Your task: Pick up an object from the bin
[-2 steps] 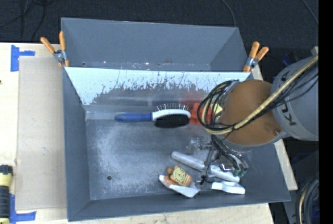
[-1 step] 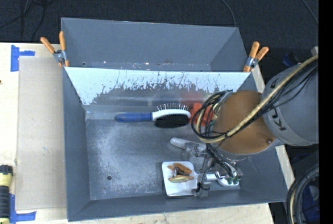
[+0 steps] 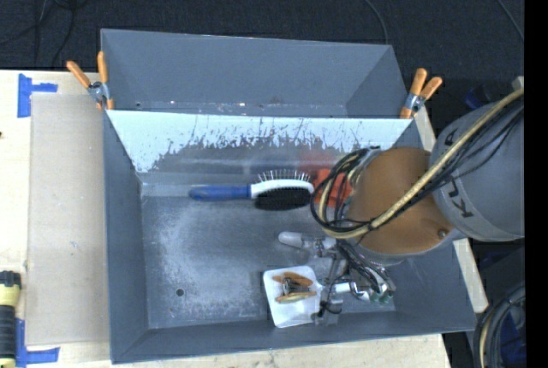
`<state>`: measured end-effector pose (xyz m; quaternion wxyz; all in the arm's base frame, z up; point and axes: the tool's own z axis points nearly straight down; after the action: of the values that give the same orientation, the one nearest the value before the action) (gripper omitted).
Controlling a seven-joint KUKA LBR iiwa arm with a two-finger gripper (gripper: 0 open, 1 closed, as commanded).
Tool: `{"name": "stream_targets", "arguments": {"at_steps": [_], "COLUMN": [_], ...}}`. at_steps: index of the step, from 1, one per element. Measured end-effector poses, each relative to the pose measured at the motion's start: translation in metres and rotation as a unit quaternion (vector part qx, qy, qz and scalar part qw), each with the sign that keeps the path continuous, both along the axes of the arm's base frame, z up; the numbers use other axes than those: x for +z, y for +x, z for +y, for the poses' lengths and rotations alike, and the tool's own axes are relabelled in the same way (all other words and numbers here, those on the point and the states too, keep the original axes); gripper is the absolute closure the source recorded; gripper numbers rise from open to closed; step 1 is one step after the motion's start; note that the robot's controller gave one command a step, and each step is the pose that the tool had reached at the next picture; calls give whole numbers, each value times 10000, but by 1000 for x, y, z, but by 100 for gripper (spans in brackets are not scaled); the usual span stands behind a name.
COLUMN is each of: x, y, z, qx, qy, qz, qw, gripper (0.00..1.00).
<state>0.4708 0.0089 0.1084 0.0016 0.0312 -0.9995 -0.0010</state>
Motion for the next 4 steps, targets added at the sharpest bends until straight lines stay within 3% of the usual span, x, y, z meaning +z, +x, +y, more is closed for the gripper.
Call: {"name": "stream_targets", "arguments": {"at_steps": [1,2,4], "x": [-32,-36,-35], "y": [7,6,6], "z": [-24,5,5], "qx": [-1182,-683,-683], "qy": [-2,5,5], "qz": [21,-101,-105], "qw": [9930,9976,9976], "gripper": [0,100,100]}}
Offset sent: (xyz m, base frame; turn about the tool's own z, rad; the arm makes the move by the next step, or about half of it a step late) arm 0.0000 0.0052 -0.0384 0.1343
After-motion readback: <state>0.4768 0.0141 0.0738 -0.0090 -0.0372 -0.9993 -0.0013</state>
